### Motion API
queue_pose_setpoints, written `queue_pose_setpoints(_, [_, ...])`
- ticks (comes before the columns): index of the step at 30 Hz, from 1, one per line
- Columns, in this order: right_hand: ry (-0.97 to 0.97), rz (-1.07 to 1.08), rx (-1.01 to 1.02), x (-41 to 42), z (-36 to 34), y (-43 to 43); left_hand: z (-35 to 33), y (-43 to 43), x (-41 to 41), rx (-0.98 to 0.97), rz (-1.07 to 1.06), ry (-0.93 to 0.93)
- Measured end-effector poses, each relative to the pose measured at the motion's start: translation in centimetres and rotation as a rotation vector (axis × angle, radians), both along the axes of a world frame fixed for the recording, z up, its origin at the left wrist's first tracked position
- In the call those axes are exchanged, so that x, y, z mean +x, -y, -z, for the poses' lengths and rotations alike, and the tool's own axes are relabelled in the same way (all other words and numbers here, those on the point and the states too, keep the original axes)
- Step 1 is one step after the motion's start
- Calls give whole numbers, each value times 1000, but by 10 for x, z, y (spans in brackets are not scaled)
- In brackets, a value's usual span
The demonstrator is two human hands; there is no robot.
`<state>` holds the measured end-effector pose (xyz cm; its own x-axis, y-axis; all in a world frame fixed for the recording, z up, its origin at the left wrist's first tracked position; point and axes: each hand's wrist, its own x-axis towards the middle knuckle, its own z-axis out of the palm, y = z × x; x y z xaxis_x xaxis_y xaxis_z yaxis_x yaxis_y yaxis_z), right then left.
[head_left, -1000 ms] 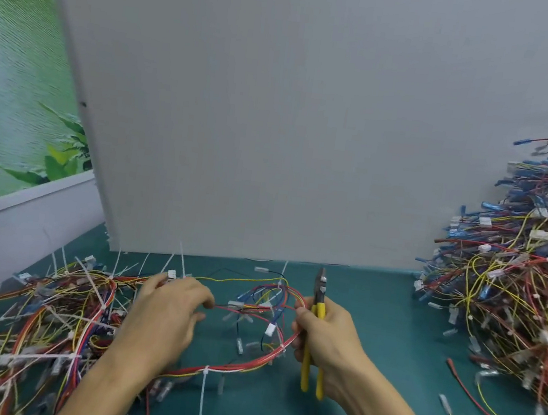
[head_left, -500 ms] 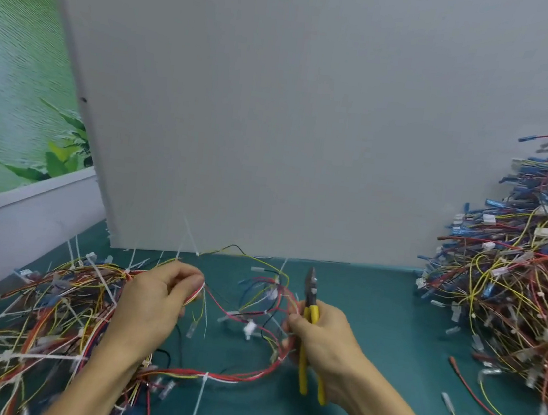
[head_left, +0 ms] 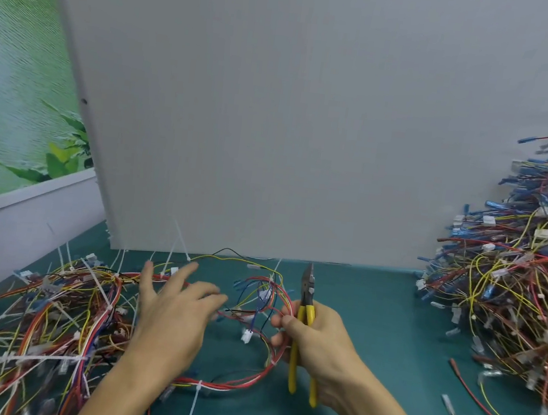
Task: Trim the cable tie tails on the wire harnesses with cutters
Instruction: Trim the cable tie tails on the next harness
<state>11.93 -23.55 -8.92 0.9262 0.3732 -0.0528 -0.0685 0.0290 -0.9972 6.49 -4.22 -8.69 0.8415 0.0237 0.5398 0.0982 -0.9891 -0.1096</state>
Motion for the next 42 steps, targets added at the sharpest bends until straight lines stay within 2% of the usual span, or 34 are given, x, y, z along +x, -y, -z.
queue_pose_setpoints(11, [-207,118,230,-2,4,-18,0,10,-4,-241,144,46])
queue_pose_setpoints(15, [-264,142,263,-8,9,-28,0,10,-3,-441,161,18])
queue_pose_setpoints(18, [-333,169,292,-8,12,-30,-4,10,-4,-593,166,65])
queue_pose_setpoints(23, [-379,210,347,-6,6,-21,-8,4,-4,-718,107,179])
queue_pose_setpoints(26, [-370,262,400,-1,0,-11,-10,-6,-6,-633,-29,224])
queue_pose_setpoints(29, [-319,297,366,5,-4,-2,-12,-16,-11,-530,-130,231])
queue_pose_setpoints(34, [-110,244,230,12,-13,9,-11,-32,-13,-348,-269,-5])
queue_pose_setpoints(39, [57,351,125,18,-21,18,-8,-37,-11,-495,-183,101])
queue_pose_setpoints(42, [74,439,186,20,-18,20,-13,-41,-11,-470,-143,127])
